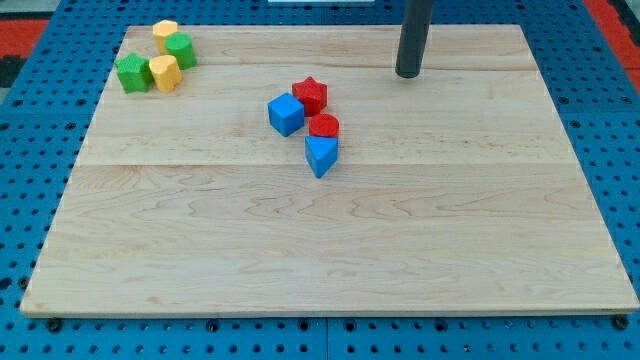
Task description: Separate the blue blocks from red blocks
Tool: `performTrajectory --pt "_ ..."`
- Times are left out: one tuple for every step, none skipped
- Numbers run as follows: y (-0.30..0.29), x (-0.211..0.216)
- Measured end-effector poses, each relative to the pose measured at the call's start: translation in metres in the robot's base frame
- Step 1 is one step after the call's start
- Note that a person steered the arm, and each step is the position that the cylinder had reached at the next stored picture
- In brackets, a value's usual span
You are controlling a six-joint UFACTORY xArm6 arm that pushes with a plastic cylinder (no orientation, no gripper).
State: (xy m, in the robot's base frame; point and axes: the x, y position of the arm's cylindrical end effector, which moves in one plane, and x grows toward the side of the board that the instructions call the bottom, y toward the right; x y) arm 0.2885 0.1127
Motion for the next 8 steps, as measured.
performTrajectory --pt "0.000 0.000" --pt "0.001 0.000" --pt "0.001 0.000" --pt "0.008 0.000" --pt "0.022 -0.012" --pt "-0.003 -0.031" --pt "-0.072 -0.037" --pt "-0.125 0.018"
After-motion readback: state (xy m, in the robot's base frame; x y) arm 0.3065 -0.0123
